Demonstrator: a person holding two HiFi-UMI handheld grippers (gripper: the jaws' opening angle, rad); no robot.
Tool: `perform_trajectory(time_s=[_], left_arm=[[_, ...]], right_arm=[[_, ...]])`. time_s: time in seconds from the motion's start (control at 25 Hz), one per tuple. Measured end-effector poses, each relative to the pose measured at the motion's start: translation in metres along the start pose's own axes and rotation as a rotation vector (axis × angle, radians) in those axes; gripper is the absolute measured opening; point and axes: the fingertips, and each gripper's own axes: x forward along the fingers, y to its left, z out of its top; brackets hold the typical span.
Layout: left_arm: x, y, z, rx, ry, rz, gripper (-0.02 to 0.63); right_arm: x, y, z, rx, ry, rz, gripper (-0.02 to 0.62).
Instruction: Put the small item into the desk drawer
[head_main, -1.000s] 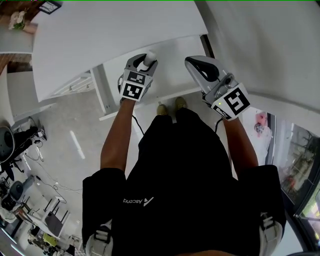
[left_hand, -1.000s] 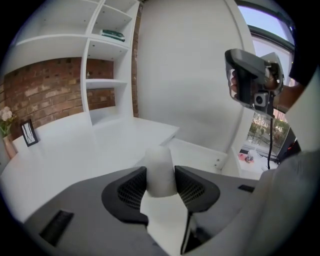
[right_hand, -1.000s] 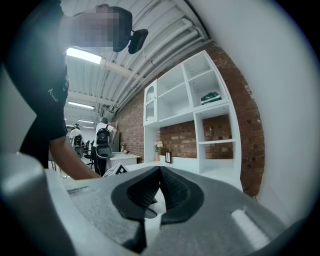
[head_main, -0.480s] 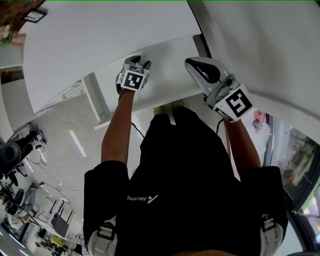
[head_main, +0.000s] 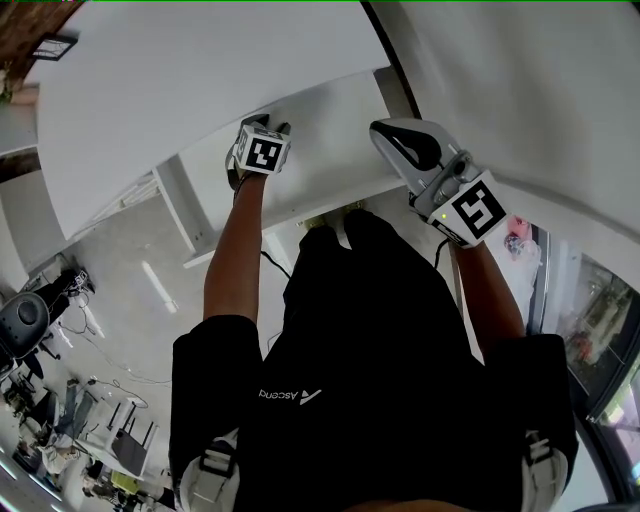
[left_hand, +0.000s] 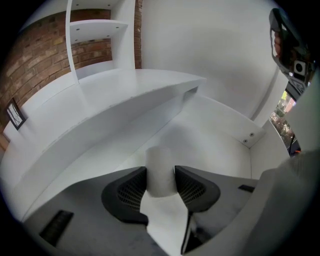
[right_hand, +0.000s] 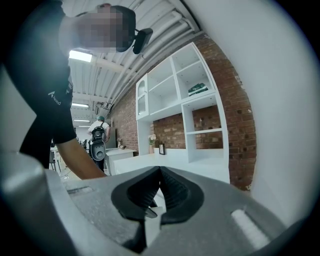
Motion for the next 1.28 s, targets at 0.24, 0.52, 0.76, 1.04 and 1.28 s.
perform_trajectory(time_s=[0.24, 0.52, 0.76, 1.04, 1.28], left_arm=[[0.007, 0.004, 0.001, -0.012, 0.011, 0.024, 0.176], [0.018, 0.005, -0.001, -0.018, 0.021, 0.046, 0.181], [0.017, 0.008, 0.003, -0.028, -0.004, 0.050, 0.212], [0.005, 0.005, 0.008, -0.028, -0.040, 0.064, 0.218], [-0.025, -0.001, 0.018, -0.056, -0.133, 0.067, 0.218]], right_arm=[[-0.007, -0.006, -0.002, 0.011, 0.003, -0.007, 0.000], [-0.013, -0.010, -0.008, 0.036, 0.006, -0.006, 0.000], [-0.013, -0.011, -0.013, 0.029, 0.013, -0.016, 0.000], [-0.012, -0.005, -0.013, 0.048, 0.020, -0.011, 0.000], [-0.009, -0.001, -0.010, 0.039, 0.000, -0.006, 0.000]])
